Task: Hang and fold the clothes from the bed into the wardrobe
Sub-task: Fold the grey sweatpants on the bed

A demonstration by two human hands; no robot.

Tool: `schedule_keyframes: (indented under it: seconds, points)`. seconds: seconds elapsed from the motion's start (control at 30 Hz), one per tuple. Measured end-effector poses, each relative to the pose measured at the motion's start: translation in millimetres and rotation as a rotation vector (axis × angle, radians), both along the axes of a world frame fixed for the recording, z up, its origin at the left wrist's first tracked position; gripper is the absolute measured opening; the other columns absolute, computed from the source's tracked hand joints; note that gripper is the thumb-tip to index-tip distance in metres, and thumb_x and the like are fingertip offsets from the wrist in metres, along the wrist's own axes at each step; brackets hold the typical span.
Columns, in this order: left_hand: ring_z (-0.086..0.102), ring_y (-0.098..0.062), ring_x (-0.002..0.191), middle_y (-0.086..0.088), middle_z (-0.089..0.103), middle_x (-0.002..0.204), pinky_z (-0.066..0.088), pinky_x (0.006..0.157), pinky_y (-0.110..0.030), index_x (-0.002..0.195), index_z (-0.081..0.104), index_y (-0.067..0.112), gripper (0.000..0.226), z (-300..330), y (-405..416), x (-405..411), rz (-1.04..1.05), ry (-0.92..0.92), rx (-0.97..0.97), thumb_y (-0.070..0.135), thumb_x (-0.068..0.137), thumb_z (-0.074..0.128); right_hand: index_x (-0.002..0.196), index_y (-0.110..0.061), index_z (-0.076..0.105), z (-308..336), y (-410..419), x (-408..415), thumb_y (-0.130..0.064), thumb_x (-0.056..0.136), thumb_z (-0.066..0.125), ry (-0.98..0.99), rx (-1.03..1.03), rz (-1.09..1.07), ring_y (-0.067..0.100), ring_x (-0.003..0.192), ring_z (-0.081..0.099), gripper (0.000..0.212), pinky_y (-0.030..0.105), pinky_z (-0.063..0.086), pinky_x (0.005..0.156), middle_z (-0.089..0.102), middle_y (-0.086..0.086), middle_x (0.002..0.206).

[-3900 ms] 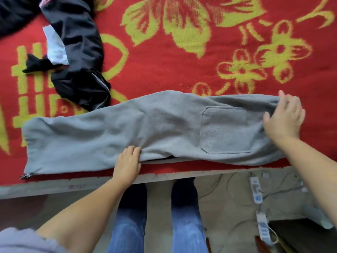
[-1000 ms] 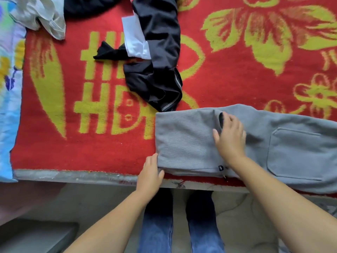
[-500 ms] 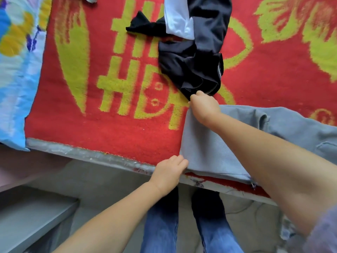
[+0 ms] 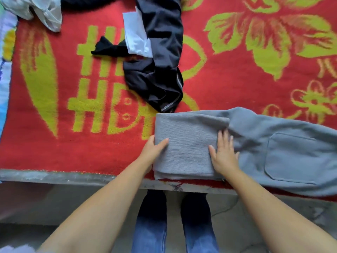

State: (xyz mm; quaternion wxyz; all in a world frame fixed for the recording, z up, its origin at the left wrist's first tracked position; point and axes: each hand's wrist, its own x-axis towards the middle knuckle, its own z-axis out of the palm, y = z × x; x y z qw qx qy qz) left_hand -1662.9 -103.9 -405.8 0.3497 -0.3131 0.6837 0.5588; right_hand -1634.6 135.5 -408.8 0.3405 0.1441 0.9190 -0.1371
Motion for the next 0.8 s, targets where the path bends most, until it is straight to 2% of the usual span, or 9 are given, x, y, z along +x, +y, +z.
schedule_keyframes:
  seconds: [0.13,0.2,0.3,0.37,0.43,0.5,0.63,0.73,0.8]
  points:
    - [0.059,-0.011,0.103,0.007,0.062,0.116,0.048,0.076,-0.018,0.126,0.045,0.026,0.046,26.3,17.0,-13.1,-0.078,0.192,0.042,0.014,0.087,0.066,0.153,-0.027,-0.001,10.0,-0.1,-11.0,-0.054,0.099,0.024,-0.076,-0.059,-0.07,0.028,0.147,-0.015,0.066,0.07,0.001,0.108,-0.018,-0.007,0.16]
    - [0.059,-0.011,0.109,0.008,0.06,0.12,0.049,0.084,-0.023,0.133,0.042,0.027,0.058,54.5,30.9,-20.6,-0.155,0.284,0.063,0.018,0.079,0.065,0.153,-0.029,0.005,32.2,1.0,-22.6,-0.058,0.097,0.021,-0.068,-0.17,-0.206,0.032,0.147,-0.012,0.066,0.066,-0.003,0.11,-0.007,-0.003,0.162]
    - [0.047,-0.006,0.128,0.007,0.047,0.142,0.04,0.105,-0.031,0.146,0.031,0.028,0.076,106.7,72.7,-27.2,-0.311,0.439,0.119,0.018,0.076,0.058,0.152,-0.033,0.017,85.8,14.1,-32.2,-0.061,0.096,0.028,-0.01,-0.659,-0.451,0.023,0.146,0.02,0.064,0.048,0.019,0.117,0.022,-0.005,0.158]
    - [0.041,0.005,0.13,0.011,0.038,0.149,0.039,0.104,-0.019,0.151,0.019,0.028,0.084,136.6,118.0,-26.0,-0.463,0.485,0.204,0.017,0.078,0.059,0.146,-0.04,0.03,121.0,35.7,-29.6,-0.066,0.091,0.036,0.008,-0.999,-0.537,0.009,0.133,0.043,0.061,0.041,0.042,0.105,0.042,-0.015,0.147]
    - [0.047,0.015,0.117,0.012,0.041,0.144,0.042,0.091,-0.009,0.153,0.005,0.025,0.092,151.3,169.6,-19.3,-0.641,0.467,0.266,0.016,0.081,0.061,0.13,-0.034,0.05,144.3,72.5,-23.6,-0.057,0.088,0.05,0.082,-1.115,-0.55,-0.001,0.106,0.061,0.049,0.023,0.052,0.082,0.065,-0.018,0.117]
    - [0.049,0.014,0.113,0.011,0.046,0.134,0.042,0.087,-0.007,0.153,0.0,0.02,0.092,151.2,215.4,-11.0,-0.786,0.444,0.285,0.014,0.086,0.064,0.103,-0.025,0.063,147.5,120.7,-16.8,-0.032,0.091,0.059,0.257,-0.99,-0.625,-0.002,0.081,0.065,0.014,0.019,0.05,0.069,0.071,-0.016,0.085]
    - [0.036,-0.003,0.134,0.003,0.042,0.143,0.033,0.108,-0.022,0.148,0.031,0.014,0.061,125.5,263.6,-6.4,-0.735,0.515,0.142,0.006,0.092,0.054,0.101,-0.018,0.059,103.9,215.1,0.7,-0.013,0.093,0.054,0.401,-0.577,-0.784,0.02,0.095,0.061,0.011,0.025,0.048,0.077,0.068,0.0,0.095]
    - [0.031,-0.019,0.139,-0.007,0.038,0.147,0.022,0.113,-0.025,0.143,0.036,0.005,0.056,83.3,263.9,-28.9,-0.672,0.706,-0.235,0.006,0.09,0.054,0.129,-0.011,0.047,60.0,243.2,10.2,-0.022,0.092,0.059,0.312,-0.386,-0.797,0.029,0.12,0.051,0.04,0.033,0.041,0.094,0.057,0.012,0.125]
    - [0.023,-0.024,0.143,-0.012,0.03,0.152,0.016,0.116,-0.029,0.145,0.032,0.003,0.06,54.0,257.0,-54.5,-0.811,0.71,-0.416,0.014,0.092,0.057,0.148,-0.008,0.024,41.2,232.5,22.0,-0.027,0.092,0.06,0.261,-0.133,-0.66,0.033,0.14,0.027,0.07,0.04,0.024,0.112,0.031,0.02,0.15]
